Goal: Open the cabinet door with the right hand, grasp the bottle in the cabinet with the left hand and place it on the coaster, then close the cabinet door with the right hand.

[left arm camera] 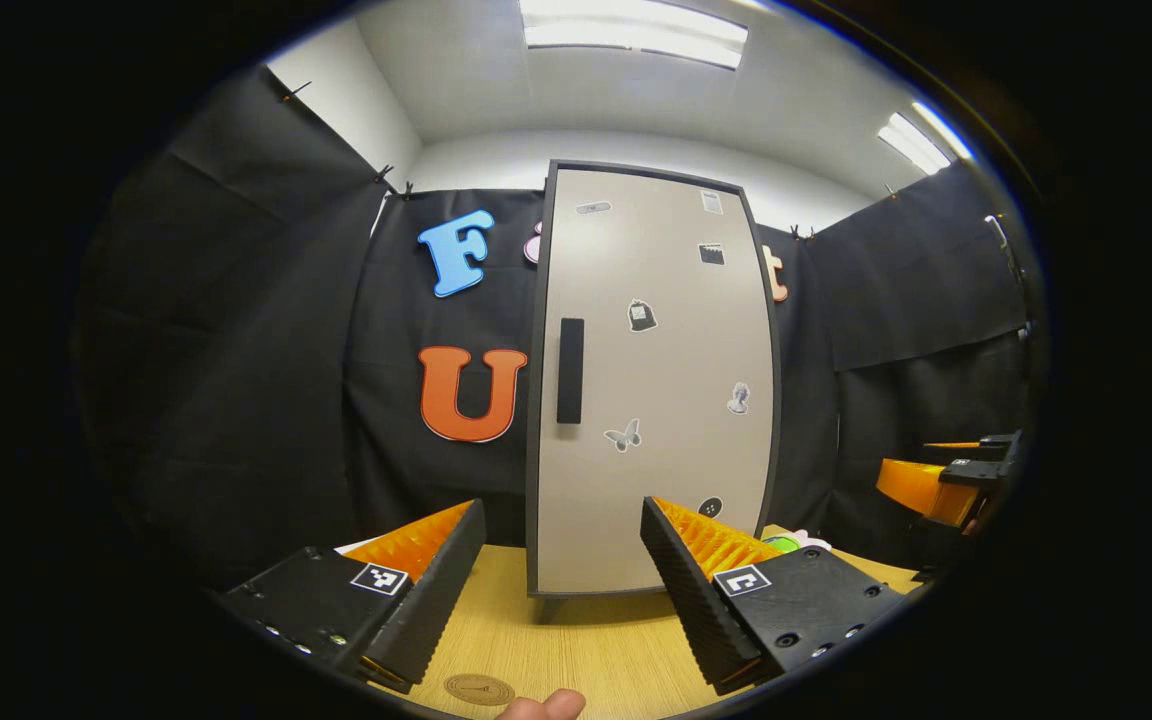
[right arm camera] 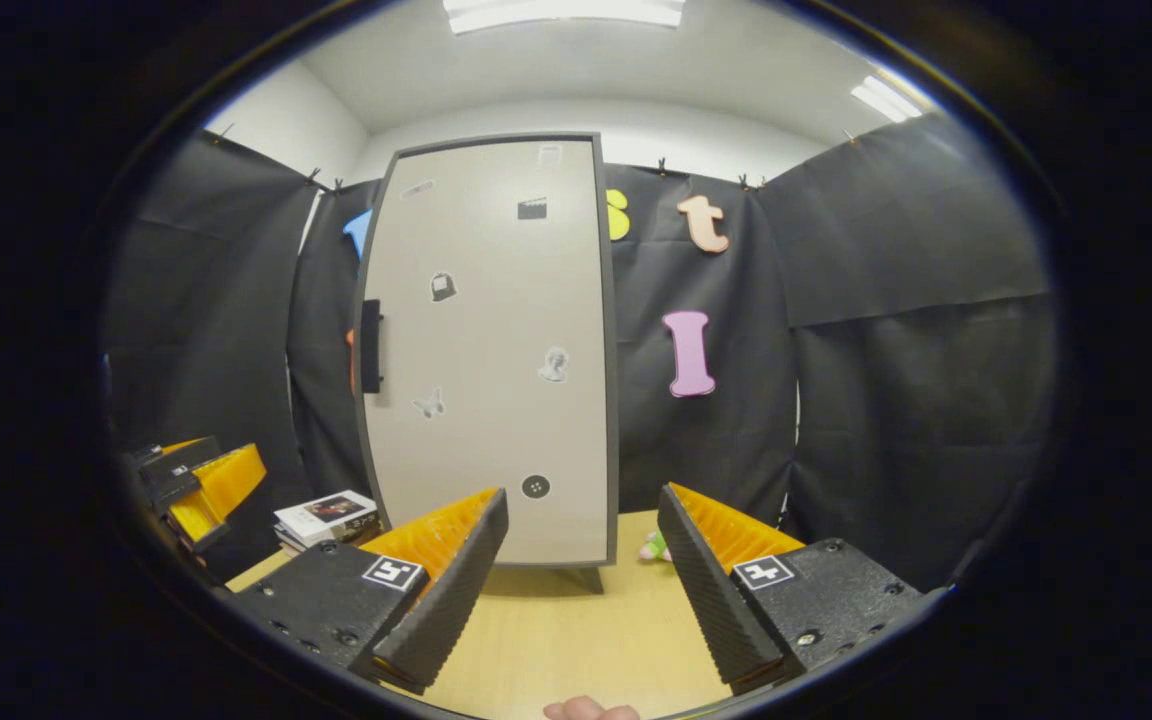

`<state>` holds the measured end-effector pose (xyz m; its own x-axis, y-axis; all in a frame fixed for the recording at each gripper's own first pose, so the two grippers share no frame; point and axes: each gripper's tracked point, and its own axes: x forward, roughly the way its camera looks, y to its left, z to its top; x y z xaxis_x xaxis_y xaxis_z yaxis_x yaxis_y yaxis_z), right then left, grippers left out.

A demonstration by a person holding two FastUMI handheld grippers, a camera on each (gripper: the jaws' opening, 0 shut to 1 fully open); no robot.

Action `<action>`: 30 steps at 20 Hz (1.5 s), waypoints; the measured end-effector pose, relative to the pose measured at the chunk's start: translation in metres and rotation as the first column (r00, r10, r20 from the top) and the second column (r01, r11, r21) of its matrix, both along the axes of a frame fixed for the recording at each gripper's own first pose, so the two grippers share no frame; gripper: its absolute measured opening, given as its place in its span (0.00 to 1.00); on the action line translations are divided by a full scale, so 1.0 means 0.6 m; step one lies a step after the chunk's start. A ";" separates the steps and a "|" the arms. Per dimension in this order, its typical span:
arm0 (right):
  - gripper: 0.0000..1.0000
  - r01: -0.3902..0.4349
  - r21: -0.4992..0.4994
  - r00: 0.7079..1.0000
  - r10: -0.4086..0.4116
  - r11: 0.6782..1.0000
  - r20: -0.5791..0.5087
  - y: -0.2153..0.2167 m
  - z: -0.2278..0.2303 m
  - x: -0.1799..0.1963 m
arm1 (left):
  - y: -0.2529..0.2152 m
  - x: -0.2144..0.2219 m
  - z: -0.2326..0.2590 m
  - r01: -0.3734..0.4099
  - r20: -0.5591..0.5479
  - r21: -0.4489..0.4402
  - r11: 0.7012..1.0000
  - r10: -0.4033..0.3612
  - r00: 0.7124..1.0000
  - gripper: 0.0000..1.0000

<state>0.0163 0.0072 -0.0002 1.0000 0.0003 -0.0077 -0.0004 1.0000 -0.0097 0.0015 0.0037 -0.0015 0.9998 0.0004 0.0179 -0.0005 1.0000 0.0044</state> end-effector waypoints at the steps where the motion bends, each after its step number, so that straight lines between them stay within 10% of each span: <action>1: 0.98 -0.007 -0.002 1.000 0.007 1.000 0.002 0.005 0.003 0.003 | 0.001 -0.003 -0.001 0.002 -0.006 -0.003 1.000 -0.002 1.000 0.95; 16: 0.98 -0.294 -0.012 0.954 0.294 0.956 0.053 0.266 0.106 0.193 | 0.084 -0.055 -0.015 -0.094 -0.038 0.036 0.995 0.095 0.995 0.95; 30: 0.98 -0.312 -0.037 0.950 0.313 0.949 0.000 0.468 0.115 0.376 | 0.137 -0.082 -0.024 -0.129 -0.059 0.025 0.991 0.130 0.990 0.95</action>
<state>0.2416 0.2878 0.0690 0.9498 0.3127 -0.0079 -0.3127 0.9487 -0.0463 -0.0475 0.0861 -0.0161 0.9907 0.1299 -0.0412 -0.1287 0.9913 0.0290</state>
